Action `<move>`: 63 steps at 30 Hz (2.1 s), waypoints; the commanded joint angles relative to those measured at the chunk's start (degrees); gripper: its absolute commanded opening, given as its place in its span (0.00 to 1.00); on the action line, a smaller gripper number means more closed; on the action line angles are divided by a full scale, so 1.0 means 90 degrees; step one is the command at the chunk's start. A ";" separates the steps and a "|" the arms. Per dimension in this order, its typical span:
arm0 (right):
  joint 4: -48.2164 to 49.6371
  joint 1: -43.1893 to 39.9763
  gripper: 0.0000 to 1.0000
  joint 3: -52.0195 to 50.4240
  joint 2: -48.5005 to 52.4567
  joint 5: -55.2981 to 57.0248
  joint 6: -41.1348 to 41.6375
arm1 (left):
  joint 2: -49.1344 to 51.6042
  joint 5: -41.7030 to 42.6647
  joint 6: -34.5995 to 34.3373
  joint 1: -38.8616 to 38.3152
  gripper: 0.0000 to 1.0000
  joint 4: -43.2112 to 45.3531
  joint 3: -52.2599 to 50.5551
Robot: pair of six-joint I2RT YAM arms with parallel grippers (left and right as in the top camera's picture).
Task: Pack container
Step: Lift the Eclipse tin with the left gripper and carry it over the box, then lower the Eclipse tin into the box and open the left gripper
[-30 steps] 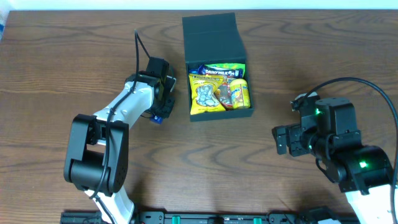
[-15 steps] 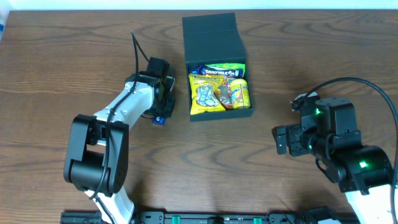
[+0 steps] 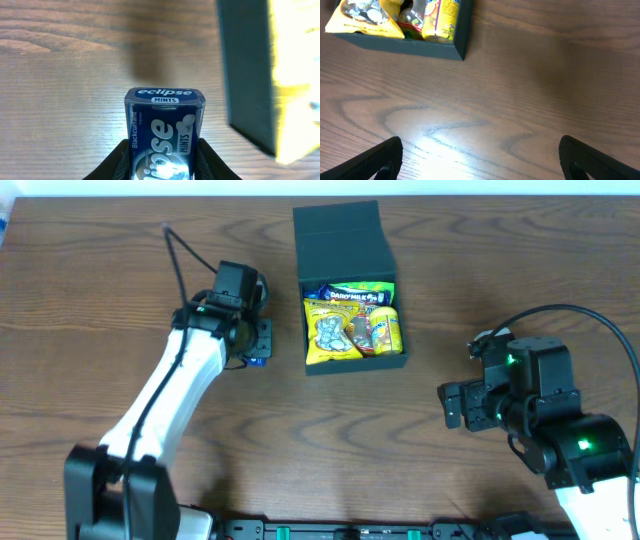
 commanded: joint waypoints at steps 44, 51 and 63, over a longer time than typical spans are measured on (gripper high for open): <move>0.0000 -0.0046 0.99 0.0005 -0.0044 -0.0046 0.0083 | 0.2382 -0.0104 -0.3196 -0.2715 0.06 0.0296 0.3126; 0.0000 -0.0046 0.99 0.0005 -0.0044 -0.0044 0.0083 | 0.2482 -0.0401 -0.3211 -0.2596 0.06 0.0044 0.3121; 0.0000 -0.0046 0.99 0.0005 -0.0044 -0.0044 0.0083 | 0.2866 -0.0398 -0.3220 -0.2608 0.06 0.0068 0.3121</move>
